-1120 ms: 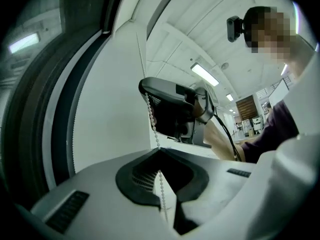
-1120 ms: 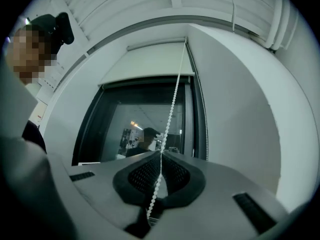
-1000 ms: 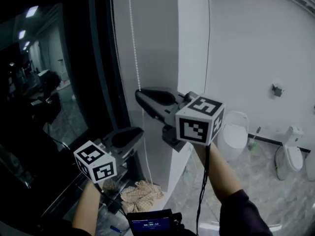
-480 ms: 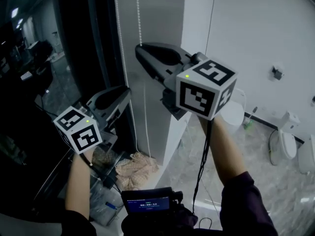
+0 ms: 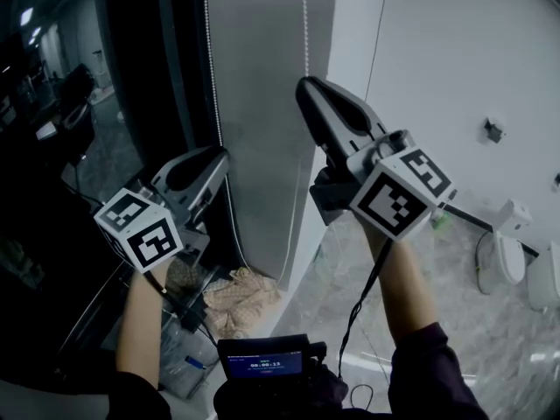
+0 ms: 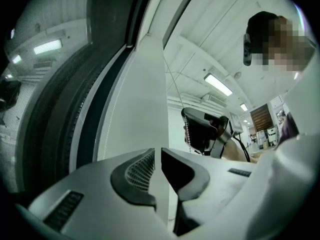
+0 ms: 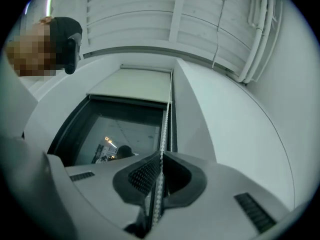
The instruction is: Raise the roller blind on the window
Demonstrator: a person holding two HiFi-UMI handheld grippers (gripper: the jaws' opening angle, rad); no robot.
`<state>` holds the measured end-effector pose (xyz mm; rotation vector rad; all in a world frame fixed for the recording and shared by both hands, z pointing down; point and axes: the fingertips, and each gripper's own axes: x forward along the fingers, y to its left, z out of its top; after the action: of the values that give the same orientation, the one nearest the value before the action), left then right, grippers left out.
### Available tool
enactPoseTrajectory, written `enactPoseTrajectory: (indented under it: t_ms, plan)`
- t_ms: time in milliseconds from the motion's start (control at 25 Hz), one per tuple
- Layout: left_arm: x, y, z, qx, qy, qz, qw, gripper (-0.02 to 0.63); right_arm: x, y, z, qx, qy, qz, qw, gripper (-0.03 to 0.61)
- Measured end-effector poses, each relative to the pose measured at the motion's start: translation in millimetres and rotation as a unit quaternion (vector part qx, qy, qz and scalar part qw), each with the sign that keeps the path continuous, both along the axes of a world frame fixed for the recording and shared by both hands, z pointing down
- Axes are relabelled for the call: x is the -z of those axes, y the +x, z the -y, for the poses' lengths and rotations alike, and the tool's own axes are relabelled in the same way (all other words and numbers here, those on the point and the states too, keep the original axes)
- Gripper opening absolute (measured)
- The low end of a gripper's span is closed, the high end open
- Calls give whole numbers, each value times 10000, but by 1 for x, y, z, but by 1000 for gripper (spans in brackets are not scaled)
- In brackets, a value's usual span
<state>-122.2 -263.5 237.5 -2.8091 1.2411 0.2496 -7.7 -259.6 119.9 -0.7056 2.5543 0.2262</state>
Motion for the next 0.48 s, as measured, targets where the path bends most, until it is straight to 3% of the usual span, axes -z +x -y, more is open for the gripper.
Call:
enactPoseTrajectory:
  t_ms: [200,360,480]
  plan:
    - [-1,3,0,-6,-26,41,10000,15,0,16,2,-327,3,134,9994,14]
    - [-1,5,1,-37,-64,11,10000,15,-12,17,7,-5,-328,272,9991,15]
    - [-3,6,1,-57,-50,48,10000,15,-21,13,8,43,-399,105,9991,15]
